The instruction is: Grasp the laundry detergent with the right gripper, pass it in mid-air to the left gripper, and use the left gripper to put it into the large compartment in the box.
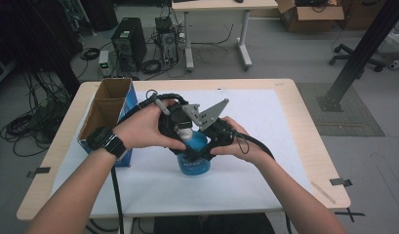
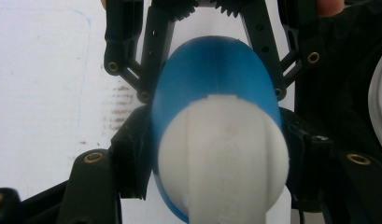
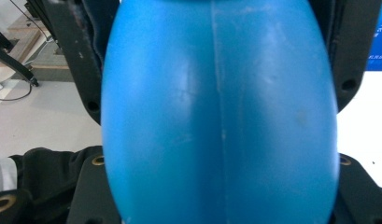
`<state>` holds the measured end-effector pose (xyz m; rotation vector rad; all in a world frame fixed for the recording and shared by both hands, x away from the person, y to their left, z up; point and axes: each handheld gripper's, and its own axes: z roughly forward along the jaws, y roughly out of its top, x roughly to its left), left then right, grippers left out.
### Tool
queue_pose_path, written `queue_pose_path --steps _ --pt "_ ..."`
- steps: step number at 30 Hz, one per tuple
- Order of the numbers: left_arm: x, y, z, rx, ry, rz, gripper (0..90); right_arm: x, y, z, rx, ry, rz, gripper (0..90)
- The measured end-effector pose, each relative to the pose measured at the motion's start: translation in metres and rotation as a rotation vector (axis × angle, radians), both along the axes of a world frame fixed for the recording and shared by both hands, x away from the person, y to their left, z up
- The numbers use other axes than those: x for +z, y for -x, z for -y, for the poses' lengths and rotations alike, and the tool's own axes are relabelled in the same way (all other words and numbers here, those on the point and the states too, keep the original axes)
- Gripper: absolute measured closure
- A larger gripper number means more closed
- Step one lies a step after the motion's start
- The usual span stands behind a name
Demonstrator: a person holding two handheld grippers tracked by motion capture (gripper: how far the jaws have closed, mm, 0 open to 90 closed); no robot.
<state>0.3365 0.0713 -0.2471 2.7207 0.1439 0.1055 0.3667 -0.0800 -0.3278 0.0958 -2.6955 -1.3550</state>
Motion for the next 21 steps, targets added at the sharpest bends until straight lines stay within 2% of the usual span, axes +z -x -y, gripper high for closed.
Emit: queue_pose_path --steps 3,8,10,13,16,21 --pt "0.001 0.0 0.002 0.005 -0.016 0.0 37.8 0.0 0.0 0.0 0.001 0.002 -0.004 42.8" --pt "0.006 -0.001 0.004 0.027 -0.016 -0.018 38.0 0.001 -0.001 0.002 -0.001 -0.019 -0.024 41.1" --pt "0.009 -0.003 0.005 0.038 -0.031 -0.035 38.0 0.002 -0.003 0.003 -0.016 -0.017 -0.038 26.7" --pt "0.014 -0.004 0.004 0.069 -0.047 -0.046 38.0 0.001 -0.004 0.009 -0.036 -0.003 -0.045 14.9" --pt "0.022 -0.007 -0.001 0.113 -0.062 -0.047 38.0 0.001 -0.006 0.02 -0.072 0.01 -0.03 9.3" --pt "0.042 -0.017 -0.016 0.263 -0.095 -0.043 38.0 0.005 -0.011 0.045 -0.135 0.039 -0.018 6.8"
